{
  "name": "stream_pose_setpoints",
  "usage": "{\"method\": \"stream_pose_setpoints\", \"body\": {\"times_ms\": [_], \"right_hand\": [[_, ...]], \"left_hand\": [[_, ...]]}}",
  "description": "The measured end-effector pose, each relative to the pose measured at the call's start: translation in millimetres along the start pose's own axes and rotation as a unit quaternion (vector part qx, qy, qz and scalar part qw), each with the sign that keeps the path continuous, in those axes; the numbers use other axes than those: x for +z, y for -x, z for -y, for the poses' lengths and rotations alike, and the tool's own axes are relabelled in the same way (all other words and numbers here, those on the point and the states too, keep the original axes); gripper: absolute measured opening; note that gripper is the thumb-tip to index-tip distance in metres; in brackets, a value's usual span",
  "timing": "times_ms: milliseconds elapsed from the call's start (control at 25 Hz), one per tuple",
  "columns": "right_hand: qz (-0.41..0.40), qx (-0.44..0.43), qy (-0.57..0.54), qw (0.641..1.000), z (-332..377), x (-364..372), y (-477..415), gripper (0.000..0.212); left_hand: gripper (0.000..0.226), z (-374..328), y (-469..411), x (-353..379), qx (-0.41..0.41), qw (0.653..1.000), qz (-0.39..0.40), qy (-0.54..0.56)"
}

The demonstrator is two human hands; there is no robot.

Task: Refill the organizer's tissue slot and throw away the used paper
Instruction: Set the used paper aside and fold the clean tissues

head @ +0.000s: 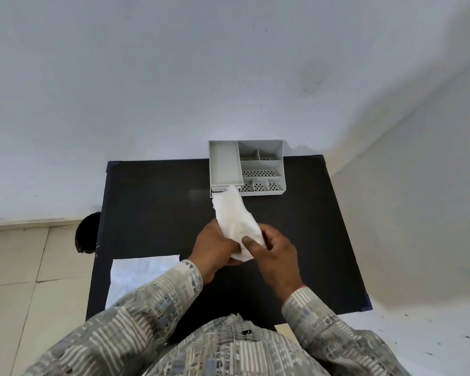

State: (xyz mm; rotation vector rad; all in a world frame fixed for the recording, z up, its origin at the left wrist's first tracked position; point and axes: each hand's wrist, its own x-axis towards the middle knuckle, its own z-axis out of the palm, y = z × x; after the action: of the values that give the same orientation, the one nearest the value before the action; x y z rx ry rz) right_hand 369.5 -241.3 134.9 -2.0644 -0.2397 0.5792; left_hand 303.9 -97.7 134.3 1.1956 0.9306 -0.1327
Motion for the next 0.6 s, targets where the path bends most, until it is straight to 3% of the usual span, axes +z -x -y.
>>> {"method": "stream_pose_setpoints", "body": {"times_ms": [80,160,240,280,320,480,600], "right_hand": [[0.043,-0.008,0.021,0.999,-2,-13,-6,0.040],[0.121,0.109,-0.138,0.977,-11,-18,-16,0.049],[0.201,0.270,-0.339,0.879,-21,-20,-22,0.050],[0.229,0.309,-0.382,0.840,-27,-20,-22,0.048],[0.242,0.319,-0.386,0.831,-34,-18,-22,0.045],[0.178,0.243,-0.246,0.921,-41,6,-19,0.030],[0.156,0.217,-0.189,0.945,-35,15,-24,0.027]], "left_hand": [[0.056,-4,-2,-3,0.006,0.999,0.005,-0.053],[0.051,-10,-2,-5,0.008,0.995,0.044,-0.093],[0.047,-12,-3,-5,-0.007,0.991,0.093,-0.101],[0.047,-9,-4,-4,-0.016,0.989,0.098,-0.105],[0.048,-4,-7,-3,-0.023,0.989,0.083,-0.121],[0.039,8,-7,13,-0.025,0.976,-0.031,-0.215],[0.023,12,-9,25,-0.025,0.978,-0.040,-0.204]]}}
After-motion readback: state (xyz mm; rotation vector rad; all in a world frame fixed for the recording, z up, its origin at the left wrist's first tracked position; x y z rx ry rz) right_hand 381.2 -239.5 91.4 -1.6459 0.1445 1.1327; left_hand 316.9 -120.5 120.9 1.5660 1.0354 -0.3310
